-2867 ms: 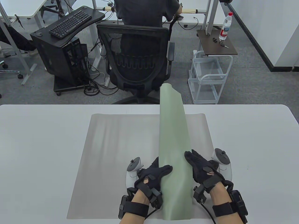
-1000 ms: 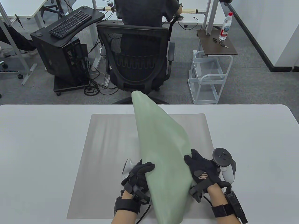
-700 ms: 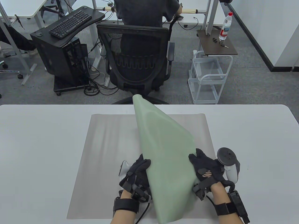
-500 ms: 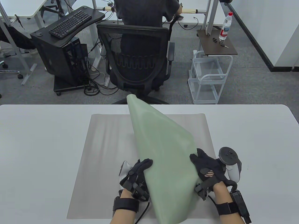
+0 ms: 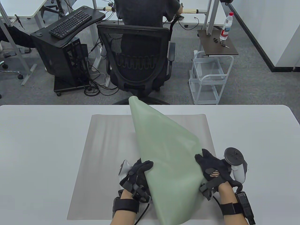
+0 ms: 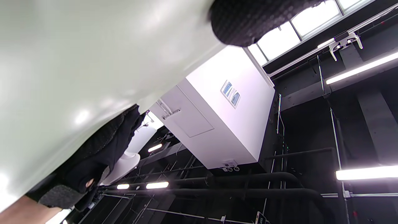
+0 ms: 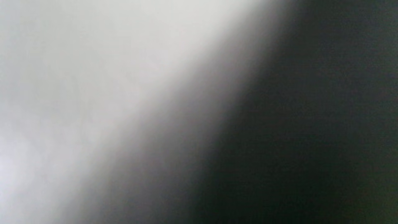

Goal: Unroll desk mats and stack together

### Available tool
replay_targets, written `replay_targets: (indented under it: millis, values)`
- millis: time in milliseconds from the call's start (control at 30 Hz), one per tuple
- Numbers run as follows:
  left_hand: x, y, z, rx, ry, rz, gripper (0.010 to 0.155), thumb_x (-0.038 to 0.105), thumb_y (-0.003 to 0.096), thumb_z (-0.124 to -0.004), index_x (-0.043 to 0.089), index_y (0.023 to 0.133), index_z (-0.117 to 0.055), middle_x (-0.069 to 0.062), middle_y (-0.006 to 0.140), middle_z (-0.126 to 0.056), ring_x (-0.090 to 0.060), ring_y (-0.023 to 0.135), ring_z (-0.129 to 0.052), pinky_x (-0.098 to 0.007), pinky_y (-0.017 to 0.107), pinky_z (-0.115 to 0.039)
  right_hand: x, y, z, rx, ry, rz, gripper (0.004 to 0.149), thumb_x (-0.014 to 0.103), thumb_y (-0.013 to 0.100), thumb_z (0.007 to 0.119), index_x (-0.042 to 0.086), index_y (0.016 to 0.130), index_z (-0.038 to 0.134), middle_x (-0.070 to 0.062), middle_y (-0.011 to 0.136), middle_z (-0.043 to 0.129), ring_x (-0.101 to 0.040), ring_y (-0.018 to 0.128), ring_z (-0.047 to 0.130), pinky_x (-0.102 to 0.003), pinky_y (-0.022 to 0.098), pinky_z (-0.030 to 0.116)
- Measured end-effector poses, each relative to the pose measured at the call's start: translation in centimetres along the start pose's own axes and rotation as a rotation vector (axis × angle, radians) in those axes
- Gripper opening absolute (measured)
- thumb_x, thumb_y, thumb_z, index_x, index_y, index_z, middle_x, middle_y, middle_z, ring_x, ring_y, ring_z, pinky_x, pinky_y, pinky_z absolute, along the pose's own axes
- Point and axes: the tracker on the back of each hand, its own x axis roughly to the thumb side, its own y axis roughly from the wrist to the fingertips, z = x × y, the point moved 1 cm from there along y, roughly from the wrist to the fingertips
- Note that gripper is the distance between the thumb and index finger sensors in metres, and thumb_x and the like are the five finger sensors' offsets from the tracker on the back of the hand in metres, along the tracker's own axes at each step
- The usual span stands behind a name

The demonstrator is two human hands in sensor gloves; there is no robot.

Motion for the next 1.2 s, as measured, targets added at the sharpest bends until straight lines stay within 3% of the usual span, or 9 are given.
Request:
replay_targets:
  millis: [167, 367, 500, 567, 633, 700, 833, 1067, 1200]
  values:
    - [0.3, -0.1, 0.3, -0.037, -0.032, -0.004, 0.086, 0.027, 0.0476, -0.073, 0.019, 0.097, -0.003, -0.015, 0.109, -0.044, -0.038, 0.093, -0.079, -0.055, 0.067, -0.074, -0.3, -0.1, -1.0, -0.021, 0.014, 0.005, 0.041, 0.035, 0.055, 0.070, 0.023, 0.094, 0.066, 0.003, 0.054, 0.096, -0.009, 0.007, 0.094, -0.023, 0.002, 0.086]
    - [0.1, -0.2, 1.0, 0.020, -0.007, 0.016, 0.080, 0.034, 0.0444, -0.096, 0.022, 0.100, -0.040, 0.000, 0.099, -0.067, -0.024, 0.079, -0.096, -0.038, 0.060, -0.088, -0.4, -0.2, -1.7, -0.015, 0.031, -0.001, 0.041, 0.035, 0.054, 0.070, 0.023, 0.094, 0.067, 0.003, 0.054, 0.096, -0.009, 0.007, 0.094, -0.023, 0.001, 0.086]
    - [-0.3, 0.0, 0.7, 0.010, -0.024, 0.014, 0.065, 0.037, 0.0437, -0.096, 0.033, 0.092, -0.052, 0.005, 0.091, -0.073, -0.019, 0.068, -0.093, -0.034, 0.055, -0.088, -0.5, -0.2, -1.7, -0.012, 0.017, 0.003, 0.041, 0.035, 0.054, 0.071, 0.024, 0.094, 0.068, 0.004, 0.054, 0.096, -0.009, 0.007, 0.094, -0.023, 0.001, 0.086]
    - [-0.4, -0.1, 0.8, 0.028, -0.022, 0.019, 0.061, 0.036, 0.0434, -0.094, 0.035, 0.089, -0.054, 0.006, 0.092, -0.073, -0.019, 0.072, -0.094, -0.038, 0.059, -0.087, -0.6, -0.2, -1.7, -0.008, 0.003, 0.011, 0.041, 0.035, 0.054, 0.071, 0.024, 0.094, 0.068, 0.004, 0.054, 0.096, -0.009, 0.007, 0.094, -0.023, 0.001, 0.086]
    - [-0.2, -0.2, 0.9, 0.016, -0.001, 0.027, 0.061, 0.032, 0.0451, -0.089, 0.032, 0.089, -0.047, -0.003, 0.106, -0.061, -0.032, 0.092, -0.088, -0.044, 0.066, -0.086, -0.8, -0.2, -1.9, -0.021, -0.021, 0.020, 0.041, 0.036, 0.054, 0.071, 0.024, 0.093, 0.068, 0.004, 0.053, 0.096, -0.009, 0.007, 0.094, -0.023, 0.001, 0.086]
    - [-0.1, -0.2, 0.9, 0.030, -0.016, 0.025, 0.067, 0.028, 0.0458, -0.086, 0.024, 0.091, -0.036, -0.006, 0.106, -0.058, -0.033, 0.090, -0.092, -0.042, 0.064, -0.089, -1.0, -0.1, -2.0, -0.023, -0.011, 0.027, 0.041, 0.035, 0.054, 0.071, 0.024, 0.093, 0.068, 0.003, 0.053, 0.096, -0.009, 0.006, 0.094, -0.023, 0.001, 0.086]
    - [0.0, -0.3, 1.4, 0.047, 0.009, 0.012, 0.088, 0.023, 0.0474, -0.081, 0.024, 0.099, -0.010, -0.003, 0.107, -0.056, -0.034, 0.092, -0.089, -0.047, 0.064, -0.086, -1.0, -0.2, -2.2, -0.027, -0.011, 0.030, 0.041, 0.035, 0.054, 0.071, 0.023, 0.093, 0.068, 0.003, 0.053, 0.096, -0.009, 0.007, 0.094, -0.023, 0.001, 0.086]
    - [0.9, -0.7, 1.1, 0.043, 0.020, -0.043, 0.088, 0.023, 0.0481, -0.077, 0.031, 0.098, -0.005, -0.009, 0.109, -0.048, -0.032, 0.090, -0.085, -0.051, 0.065, -0.079, -0.8, -0.4, -2.7, -0.031, 0.005, 0.022, 0.041, 0.035, 0.053, 0.071, 0.024, 0.093, 0.068, 0.003, 0.053, 0.097, -0.009, 0.006, 0.094, -0.023, 0.000, 0.086]
    - [1.4, -1.5, 1.4, 0.099, -0.010, -0.082, 0.090, 0.030, 0.0481, -0.087, 0.040, 0.099, -0.014, -0.001, 0.109, -0.053, -0.028, 0.085, -0.090, -0.046, 0.064, -0.084, -0.7, -0.6, -3.2, -0.034, 0.021, 0.009, 0.041, 0.035, 0.053, 0.072, 0.024, 0.093, 0.069, 0.003, 0.053, 0.097, -0.009, 0.006, 0.095, -0.023, 0.000, 0.086]
